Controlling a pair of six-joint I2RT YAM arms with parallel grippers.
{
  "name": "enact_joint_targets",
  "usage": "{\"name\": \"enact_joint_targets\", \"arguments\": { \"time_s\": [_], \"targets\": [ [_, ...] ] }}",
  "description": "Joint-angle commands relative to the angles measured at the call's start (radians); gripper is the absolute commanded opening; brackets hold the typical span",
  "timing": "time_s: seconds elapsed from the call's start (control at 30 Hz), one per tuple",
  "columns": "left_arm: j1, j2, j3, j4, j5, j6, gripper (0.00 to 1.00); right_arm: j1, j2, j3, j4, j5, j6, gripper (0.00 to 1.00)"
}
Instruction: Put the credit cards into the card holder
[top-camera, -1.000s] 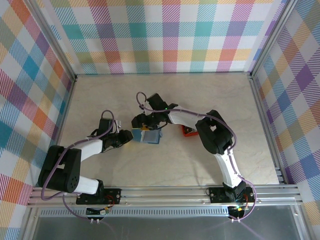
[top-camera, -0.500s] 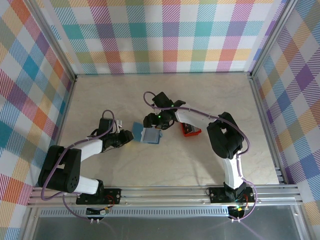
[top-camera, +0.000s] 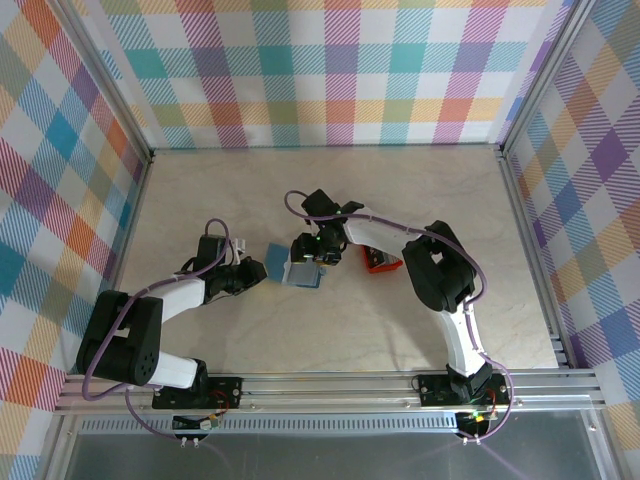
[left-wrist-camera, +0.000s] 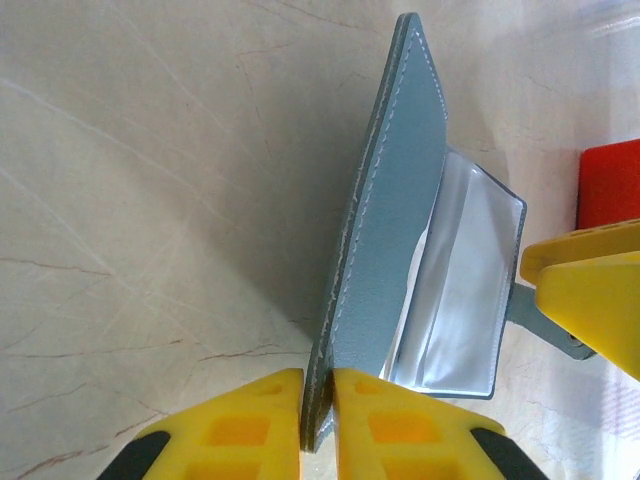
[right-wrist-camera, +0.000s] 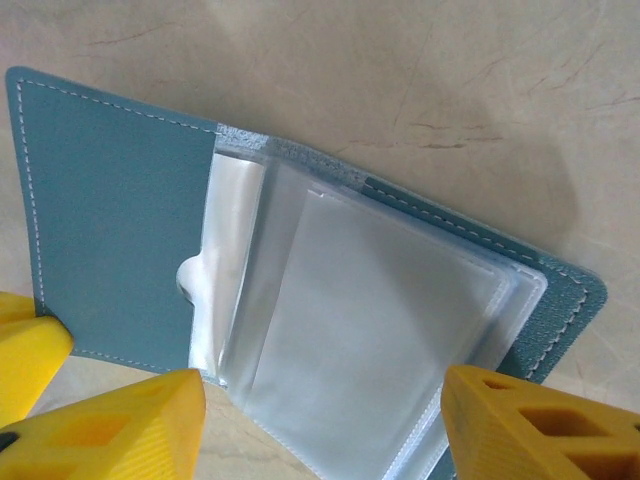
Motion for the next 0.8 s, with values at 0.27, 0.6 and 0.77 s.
{"name": "enact_joint_targets", "arguments": {
  "time_s": [0.27,0.6,0.77],
  "targets": [
    [0.001,-0.014,-0.027,0.038,0.036,-0.005,0.11,0.006,0.047,0.049,-0.06,0.025,0.028,0.64],
    [-0.021,-0.027,-0.063,0.077,0.055,-0.044,0.06,0.007,0.077,0.057,-0.051,-0.001,0.043,0.64],
    [-0.028,-0.044,-0.065,0.065,0.046,-0.042,0.05,0.007,0.092,0.081,-0.052,-0.02,0.041,0.64]
  ]
}}
